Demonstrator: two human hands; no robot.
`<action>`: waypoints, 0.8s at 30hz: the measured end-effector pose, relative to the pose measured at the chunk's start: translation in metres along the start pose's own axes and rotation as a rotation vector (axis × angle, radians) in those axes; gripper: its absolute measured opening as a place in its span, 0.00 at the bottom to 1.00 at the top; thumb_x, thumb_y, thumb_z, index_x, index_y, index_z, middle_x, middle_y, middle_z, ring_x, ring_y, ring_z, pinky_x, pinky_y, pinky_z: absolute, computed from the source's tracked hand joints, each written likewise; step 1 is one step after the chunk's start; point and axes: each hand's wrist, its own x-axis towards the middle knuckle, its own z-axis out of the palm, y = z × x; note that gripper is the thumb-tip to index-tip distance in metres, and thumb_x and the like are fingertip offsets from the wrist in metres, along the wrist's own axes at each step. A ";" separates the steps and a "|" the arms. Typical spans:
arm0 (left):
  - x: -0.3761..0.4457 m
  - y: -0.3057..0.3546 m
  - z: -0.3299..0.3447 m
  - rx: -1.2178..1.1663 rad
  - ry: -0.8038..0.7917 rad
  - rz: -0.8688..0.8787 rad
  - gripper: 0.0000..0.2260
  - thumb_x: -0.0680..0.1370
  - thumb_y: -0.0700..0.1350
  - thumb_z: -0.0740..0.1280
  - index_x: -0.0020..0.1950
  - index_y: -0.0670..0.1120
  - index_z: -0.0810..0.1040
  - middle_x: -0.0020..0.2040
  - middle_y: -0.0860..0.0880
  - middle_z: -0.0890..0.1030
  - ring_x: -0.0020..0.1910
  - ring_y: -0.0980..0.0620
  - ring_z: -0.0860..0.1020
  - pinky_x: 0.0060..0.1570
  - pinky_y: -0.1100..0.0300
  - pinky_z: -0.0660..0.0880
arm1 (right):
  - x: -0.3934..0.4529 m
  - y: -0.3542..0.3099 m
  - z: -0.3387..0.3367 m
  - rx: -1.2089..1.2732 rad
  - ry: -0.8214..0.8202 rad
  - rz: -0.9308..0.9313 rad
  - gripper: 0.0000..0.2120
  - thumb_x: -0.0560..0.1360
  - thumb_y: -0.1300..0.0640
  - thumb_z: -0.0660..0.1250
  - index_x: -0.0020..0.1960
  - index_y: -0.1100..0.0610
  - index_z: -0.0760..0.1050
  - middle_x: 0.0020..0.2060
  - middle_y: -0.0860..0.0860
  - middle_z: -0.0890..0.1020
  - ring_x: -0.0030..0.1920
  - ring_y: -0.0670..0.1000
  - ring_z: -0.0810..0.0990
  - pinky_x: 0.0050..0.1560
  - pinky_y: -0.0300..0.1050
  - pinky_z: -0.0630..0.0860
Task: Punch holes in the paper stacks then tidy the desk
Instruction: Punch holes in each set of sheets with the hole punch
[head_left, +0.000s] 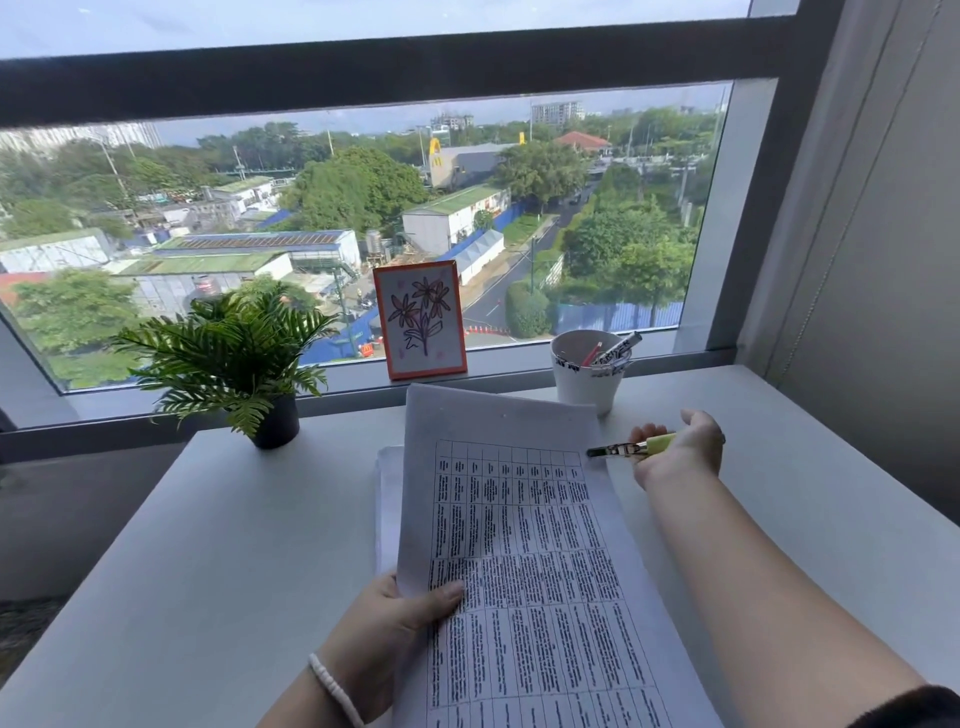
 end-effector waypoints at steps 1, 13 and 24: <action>-0.002 -0.001 0.002 0.007 0.004 0.008 0.10 0.70 0.28 0.66 0.51 0.29 0.77 0.38 0.34 0.81 0.31 0.41 0.82 0.30 0.53 0.80 | 0.001 -0.002 0.000 0.007 0.011 0.003 0.07 0.75 0.55 0.60 0.51 0.57 0.67 0.37 0.52 0.71 0.35 0.51 0.73 0.37 0.43 0.75; -0.005 -0.022 0.021 -0.043 0.070 0.042 0.11 0.71 0.29 0.67 0.53 0.30 0.77 0.47 0.32 0.82 0.41 0.39 0.83 0.40 0.52 0.82 | 0.005 -0.012 0.019 -0.059 0.027 -0.053 0.06 0.74 0.56 0.61 0.47 0.57 0.67 0.33 0.52 0.70 0.30 0.50 0.70 0.33 0.39 0.73; -0.005 -0.025 0.020 -0.004 0.091 -0.014 0.16 0.69 0.31 0.69 0.56 0.30 0.76 0.47 0.33 0.82 0.44 0.37 0.83 0.39 0.52 0.82 | 0.022 0.000 0.003 -0.131 0.142 -0.063 0.04 0.74 0.61 0.56 0.40 0.57 0.64 0.30 0.53 0.68 0.24 0.51 0.67 0.27 0.39 0.69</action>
